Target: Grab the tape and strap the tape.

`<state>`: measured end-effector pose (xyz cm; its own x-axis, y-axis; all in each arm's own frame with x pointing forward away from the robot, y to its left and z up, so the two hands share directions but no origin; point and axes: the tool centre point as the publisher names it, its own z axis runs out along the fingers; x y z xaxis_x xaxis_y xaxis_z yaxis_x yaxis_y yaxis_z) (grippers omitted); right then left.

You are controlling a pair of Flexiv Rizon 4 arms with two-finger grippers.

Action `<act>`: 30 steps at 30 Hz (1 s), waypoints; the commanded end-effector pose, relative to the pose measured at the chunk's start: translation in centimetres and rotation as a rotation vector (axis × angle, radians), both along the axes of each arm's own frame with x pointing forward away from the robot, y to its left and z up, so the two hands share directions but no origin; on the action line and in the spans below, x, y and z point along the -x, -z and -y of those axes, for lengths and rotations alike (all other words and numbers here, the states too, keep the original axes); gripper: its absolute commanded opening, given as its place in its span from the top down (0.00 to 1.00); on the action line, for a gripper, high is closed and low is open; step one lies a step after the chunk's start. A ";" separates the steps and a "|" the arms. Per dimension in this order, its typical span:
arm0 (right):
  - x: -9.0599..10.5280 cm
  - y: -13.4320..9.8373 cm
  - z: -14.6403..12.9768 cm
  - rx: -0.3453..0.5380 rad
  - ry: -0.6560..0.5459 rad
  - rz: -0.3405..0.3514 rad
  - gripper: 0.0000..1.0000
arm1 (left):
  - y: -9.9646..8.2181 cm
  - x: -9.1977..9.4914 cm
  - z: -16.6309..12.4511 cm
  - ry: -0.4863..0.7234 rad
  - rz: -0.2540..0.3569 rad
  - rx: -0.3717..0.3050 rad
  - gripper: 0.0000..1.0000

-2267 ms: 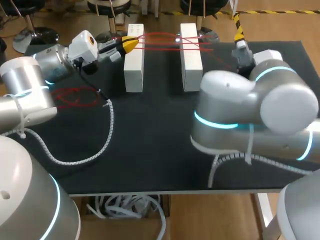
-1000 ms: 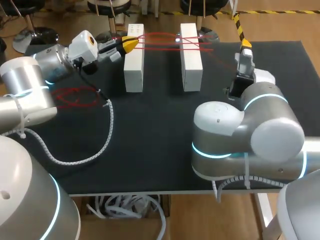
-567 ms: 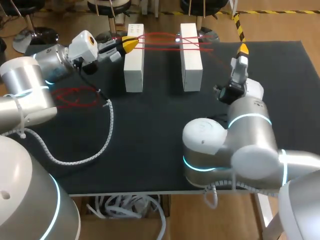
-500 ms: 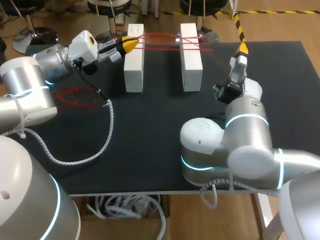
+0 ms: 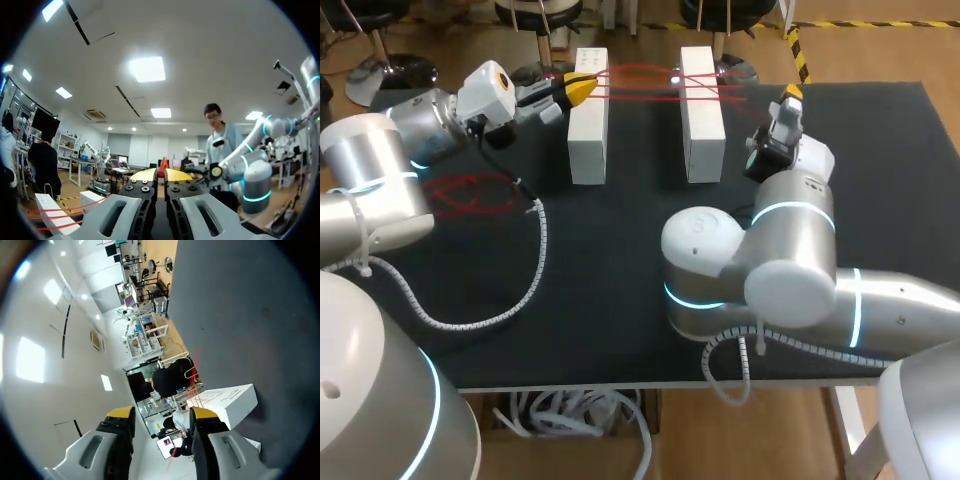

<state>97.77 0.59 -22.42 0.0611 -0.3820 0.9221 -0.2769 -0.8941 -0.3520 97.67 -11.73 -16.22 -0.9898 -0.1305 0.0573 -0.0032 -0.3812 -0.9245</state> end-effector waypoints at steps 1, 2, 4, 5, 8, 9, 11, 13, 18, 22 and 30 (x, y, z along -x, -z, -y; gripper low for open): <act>-0.5 -0.2 0.4 0.005 0.006 -0.007 0.51 | 0.1 0.0 0.0 0.000 0.001 0.002 1.00; -0.6 -0.2 0.5 0.008 0.006 -0.007 0.51 | 0.1 0.0 0.0 0.000 0.001 0.002 1.00; -0.7 -0.1 0.6 0.013 0.006 -0.008 0.51 | 0.1 0.0 0.0 0.000 0.001 0.002 1.00; -0.7 0.0 0.7 0.015 0.005 -0.007 0.51 | 0.1 0.0 0.0 0.000 0.001 0.002 1.00; -0.6 0.0 1.0 0.021 0.003 -0.007 0.47 | 0.1 0.0 0.0 0.000 0.001 0.002 1.00; -0.6 0.0 1.0 0.022 0.002 -0.008 0.46 | 0.1 0.0 0.0 0.000 0.001 0.002 1.00; -0.4 0.0 1.2 0.024 0.001 -0.010 0.47 | 0.1 0.0 0.0 0.000 0.001 0.002 1.00; -0.2 -0.1 1.3 0.027 -0.003 -0.012 0.47 | 0.1 0.0 0.0 0.000 0.001 0.002 1.00; 0.0 0.0 1.5 0.030 -0.011 -0.014 0.45 | 0.1 0.0 0.0 0.000 0.001 0.002 1.00; 0.2 -0.1 1.7 0.031 -0.014 -0.015 0.49 | 0.1 0.0 0.0 0.000 0.001 0.002 1.00; 0.6 -0.1 2.0 0.036 -0.021 -0.017 0.45 | 0.1 0.0 0.0 0.000 0.001 0.002 1.00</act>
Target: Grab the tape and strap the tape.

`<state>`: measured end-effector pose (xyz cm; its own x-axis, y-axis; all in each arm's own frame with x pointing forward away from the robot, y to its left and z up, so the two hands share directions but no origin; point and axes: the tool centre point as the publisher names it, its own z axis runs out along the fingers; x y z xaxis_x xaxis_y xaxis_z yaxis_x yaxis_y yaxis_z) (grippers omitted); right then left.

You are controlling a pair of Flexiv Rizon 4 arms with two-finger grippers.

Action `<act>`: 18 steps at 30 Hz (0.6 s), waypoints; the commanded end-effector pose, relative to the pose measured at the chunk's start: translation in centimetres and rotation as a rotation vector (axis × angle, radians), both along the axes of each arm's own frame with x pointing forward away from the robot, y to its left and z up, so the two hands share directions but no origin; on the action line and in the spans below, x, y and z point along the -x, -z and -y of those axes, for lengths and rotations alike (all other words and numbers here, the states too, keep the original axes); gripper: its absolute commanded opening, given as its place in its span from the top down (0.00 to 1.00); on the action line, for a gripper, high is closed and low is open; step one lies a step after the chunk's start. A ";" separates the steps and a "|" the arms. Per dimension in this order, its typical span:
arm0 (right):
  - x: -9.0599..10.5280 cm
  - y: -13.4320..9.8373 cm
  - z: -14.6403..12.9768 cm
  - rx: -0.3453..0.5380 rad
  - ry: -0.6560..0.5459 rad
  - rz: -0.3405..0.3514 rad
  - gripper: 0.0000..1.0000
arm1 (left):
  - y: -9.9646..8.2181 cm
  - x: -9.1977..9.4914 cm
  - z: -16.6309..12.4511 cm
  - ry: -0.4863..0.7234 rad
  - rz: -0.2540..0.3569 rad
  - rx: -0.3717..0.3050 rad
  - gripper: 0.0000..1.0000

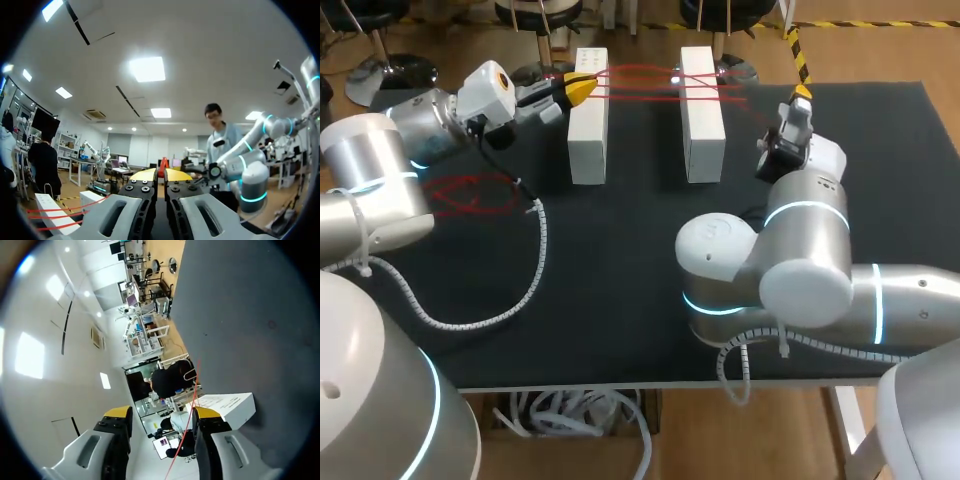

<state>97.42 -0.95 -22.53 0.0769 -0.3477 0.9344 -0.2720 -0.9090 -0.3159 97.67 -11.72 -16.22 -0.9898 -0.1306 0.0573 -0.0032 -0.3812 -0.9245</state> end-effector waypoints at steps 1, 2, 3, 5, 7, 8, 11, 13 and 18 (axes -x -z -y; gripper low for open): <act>0.3 -0.2 0.5 0.000 -0.011 -0.005 0.45 | 0.1 0.0 0.0 0.000 0.001 0.002 1.00; 0.4 -0.2 0.5 0.001 -0.012 -0.005 0.45 | 0.1 0.0 0.0 0.000 0.001 0.002 1.00; 0.4 -0.2 0.5 0.002 -0.013 -0.005 0.46 | 0.1 0.0 0.0 0.000 0.001 0.002 1.00; 0.5 -0.2 0.6 0.003 -0.013 -0.006 0.49 | 0.1 0.0 0.0 0.000 0.001 0.002 1.00; 0.6 -0.1 0.6 0.004 -0.013 -0.006 0.51 | 0.1 0.0 0.0 0.000 0.001 0.002 1.00; 0.6 -0.1 0.6 0.005 -0.014 -0.005 0.51 | 0.1 0.0 0.0 0.000 0.001 0.002 1.00; 0.7 -0.1 0.5 0.004 -0.016 -0.003 0.52 | 0.1 0.0 0.0 0.000 0.001 0.002 1.00; 0.7 -0.2 0.5 0.003 -0.017 -0.001 0.52 | 0.1 0.0 0.0 0.000 0.001 0.002 1.00; 0.7 -0.3 0.3 0.000 -0.020 0.002 0.55 | 0.1 0.0 0.0 0.000 0.001 0.002 1.00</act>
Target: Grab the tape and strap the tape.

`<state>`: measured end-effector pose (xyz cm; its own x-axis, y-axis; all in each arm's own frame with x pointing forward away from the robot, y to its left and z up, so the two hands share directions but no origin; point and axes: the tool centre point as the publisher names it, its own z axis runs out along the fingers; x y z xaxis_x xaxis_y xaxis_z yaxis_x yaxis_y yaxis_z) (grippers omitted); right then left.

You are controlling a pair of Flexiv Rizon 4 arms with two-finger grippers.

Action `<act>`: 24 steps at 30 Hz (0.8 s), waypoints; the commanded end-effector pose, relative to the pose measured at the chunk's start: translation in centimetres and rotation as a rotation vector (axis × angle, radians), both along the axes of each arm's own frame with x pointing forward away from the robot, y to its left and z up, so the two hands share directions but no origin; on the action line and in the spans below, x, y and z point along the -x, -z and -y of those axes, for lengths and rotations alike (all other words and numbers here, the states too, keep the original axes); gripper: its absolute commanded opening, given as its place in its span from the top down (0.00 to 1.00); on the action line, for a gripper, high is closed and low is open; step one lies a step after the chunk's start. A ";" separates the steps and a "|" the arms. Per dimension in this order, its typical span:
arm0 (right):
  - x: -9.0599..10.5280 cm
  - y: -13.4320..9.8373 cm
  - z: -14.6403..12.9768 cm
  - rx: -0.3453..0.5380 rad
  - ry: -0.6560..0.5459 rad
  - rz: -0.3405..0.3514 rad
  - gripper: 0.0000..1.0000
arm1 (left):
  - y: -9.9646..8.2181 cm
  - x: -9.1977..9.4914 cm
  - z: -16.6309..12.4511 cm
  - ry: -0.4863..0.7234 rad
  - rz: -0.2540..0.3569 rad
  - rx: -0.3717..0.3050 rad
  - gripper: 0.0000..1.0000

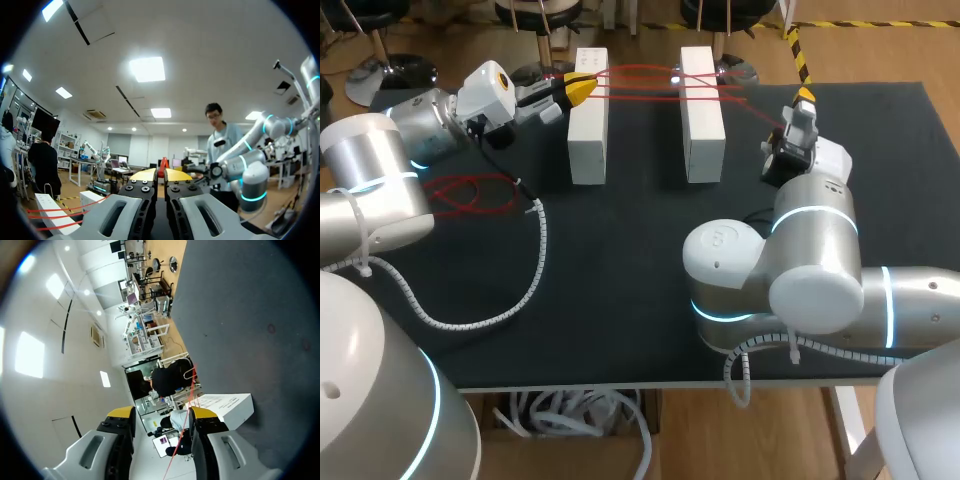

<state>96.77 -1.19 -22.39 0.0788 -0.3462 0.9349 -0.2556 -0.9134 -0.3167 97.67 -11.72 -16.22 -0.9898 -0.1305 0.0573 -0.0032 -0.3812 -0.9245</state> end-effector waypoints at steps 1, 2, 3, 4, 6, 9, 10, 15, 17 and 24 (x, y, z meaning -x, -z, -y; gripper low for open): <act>0.1 -0.2 0.0 -0.001 -0.004 -0.002 0.55 | 0.1 0.0 0.0 0.000 0.001 0.002 1.00; 0.1 -0.2 -0.1 -0.001 -0.004 -0.001 0.55 | 0.1 0.0 0.0 0.000 0.001 0.002 1.00; 0.1 -0.2 -0.1 -0.002 -0.005 -0.001 0.56 | 0.1 0.0 0.0 0.000 0.001 0.002 1.00; 0.1 -0.3 -0.1 -0.003 -0.005 0.000 0.56 | 0.1 0.0 0.0 0.000 0.001 0.002 1.00; 0.2 -0.3 -0.2 -0.004 -0.006 0.001 0.56 | 0.1 0.0 0.0 0.000 0.001 0.002 1.00; 0.2 -0.3 -0.2 -0.004 -0.008 0.002 0.57 | 0.1 0.0 0.0 0.000 0.001 0.002 1.00; 0.2 -0.3 -0.2 -0.003 -0.007 0.003 0.58 | 0.1 0.0 0.0 0.000 0.001 0.002 1.00; 0.2 -0.3 -0.4 0.002 -0.007 0.004 0.66 | 0.1 0.0 0.0 0.000 0.001 0.002 1.00; 0.2 -0.2 -0.4 0.015 -0.002 0.004 0.80 | 0.1 0.0 0.0 0.000 0.001 0.002 1.00; -0.4 -0.3 -0.7 0.197 0.040 0.055 1.00 | 0.1 0.0 0.0 0.000 0.001 0.002 1.00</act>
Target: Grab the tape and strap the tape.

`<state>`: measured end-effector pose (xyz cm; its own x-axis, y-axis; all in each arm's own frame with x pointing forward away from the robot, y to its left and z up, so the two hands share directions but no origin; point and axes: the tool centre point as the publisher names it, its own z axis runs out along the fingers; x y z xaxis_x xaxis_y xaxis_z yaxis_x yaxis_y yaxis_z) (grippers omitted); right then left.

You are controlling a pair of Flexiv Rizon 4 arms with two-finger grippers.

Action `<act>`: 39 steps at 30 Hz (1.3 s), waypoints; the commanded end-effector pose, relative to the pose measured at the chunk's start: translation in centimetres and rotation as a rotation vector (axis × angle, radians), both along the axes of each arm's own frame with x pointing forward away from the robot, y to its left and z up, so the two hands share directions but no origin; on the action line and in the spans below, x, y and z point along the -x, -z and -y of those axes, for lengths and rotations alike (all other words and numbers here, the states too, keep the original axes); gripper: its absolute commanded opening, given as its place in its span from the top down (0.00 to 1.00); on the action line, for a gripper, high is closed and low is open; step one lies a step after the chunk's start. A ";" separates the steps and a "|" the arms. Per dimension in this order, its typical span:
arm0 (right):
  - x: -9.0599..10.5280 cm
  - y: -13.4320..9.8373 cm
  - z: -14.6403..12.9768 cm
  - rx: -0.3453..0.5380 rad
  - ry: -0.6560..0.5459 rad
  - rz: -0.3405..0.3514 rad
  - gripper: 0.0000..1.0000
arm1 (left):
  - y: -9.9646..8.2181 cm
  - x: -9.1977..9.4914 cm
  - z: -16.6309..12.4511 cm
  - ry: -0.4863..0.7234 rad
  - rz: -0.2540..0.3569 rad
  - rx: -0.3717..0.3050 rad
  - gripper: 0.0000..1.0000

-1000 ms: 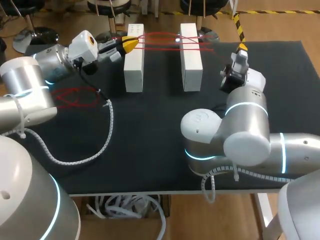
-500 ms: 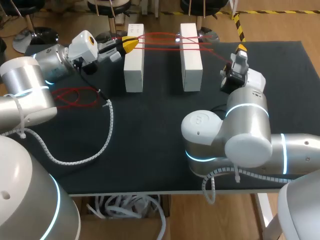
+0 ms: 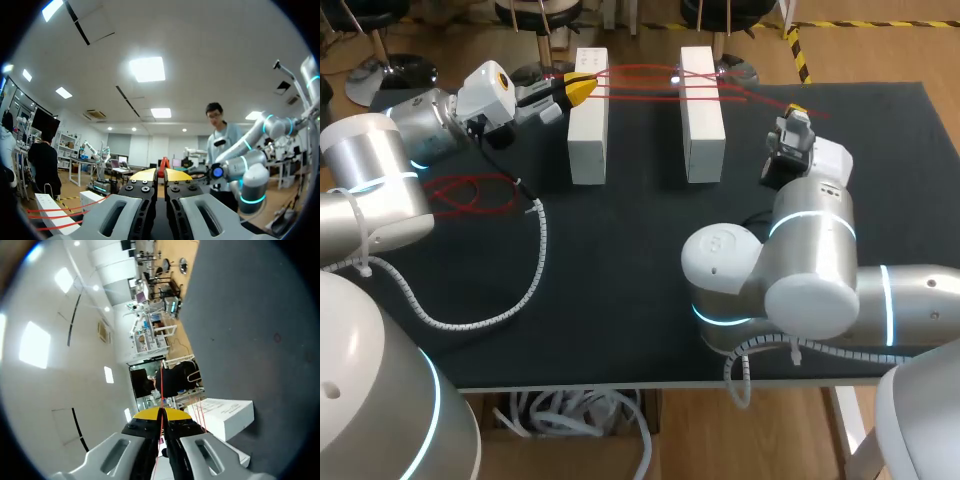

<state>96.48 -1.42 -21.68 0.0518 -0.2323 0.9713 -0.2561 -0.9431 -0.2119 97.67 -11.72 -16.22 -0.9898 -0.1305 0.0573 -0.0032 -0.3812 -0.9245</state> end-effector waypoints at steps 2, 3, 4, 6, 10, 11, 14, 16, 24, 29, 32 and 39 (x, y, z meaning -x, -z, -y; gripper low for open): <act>-0.8 0.3 -0.9 0.138 0.035 0.038 1.00 | 0.1 0.0 0.0 0.000 0.001 0.002 1.00; -0.8 0.4 -0.9 0.193 0.041 0.048 1.00 | 0.1 0.0 0.0 0.000 0.001 0.002 1.00; -0.9 0.4 -0.9 0.216 0.042 0.048 1.00 | 0.1 0.0 0.0 0.000 0.001 0.002 1.00; -1.0 0.5 -0.9 0.269 0.045 0.058 1.00 | 0.1 0.0 0.0 0.000 0.001 0.002 1.00; -1.1 0.6 -0.9 0.388 0.049 0.021 1.00 | 0.1 0.0 0.0 0.000 0.001 0.002 1.00; -1.0 0.5 -1.0 0.444 0.040 0.020 1.00 | 0.1 0.0 0.0 0.000 0.001 0.002 1.00; -0.9 0.3 -0.9 0.510 0.039 -0.078 1.00 | 0.1 0.0 0.0 0.000 0.001 0.002 1.00; -0.8 -0.3 -0.9 0.533 0.036 -0.172 1.00 | 0.1 0.0 0.0 0.000 0.001 0.002 1.00; -0.7 -0.6 -0.9 0.536 0.027 -0.227 1.00 | 0.1 0.0 0.0 0.000 0.001 0.002 1.00; -0.7 -0.6 -0.9 0.536 0.027 -0.227 1.00 | 0.1 0.0 0.0 0.000 0.001 0.002 1.00; -0.7 -0.6 -0.9 0.536 0.027 -0.227 1.00 | 0.1 0.0 0.0 0.000 0.001 0.002 1.00; -0.4 -0.4 -1.3 0.622 0.055 -0.115 1.00 | 0.1 0.0 0.0 0.000 0.001 0.002 1.00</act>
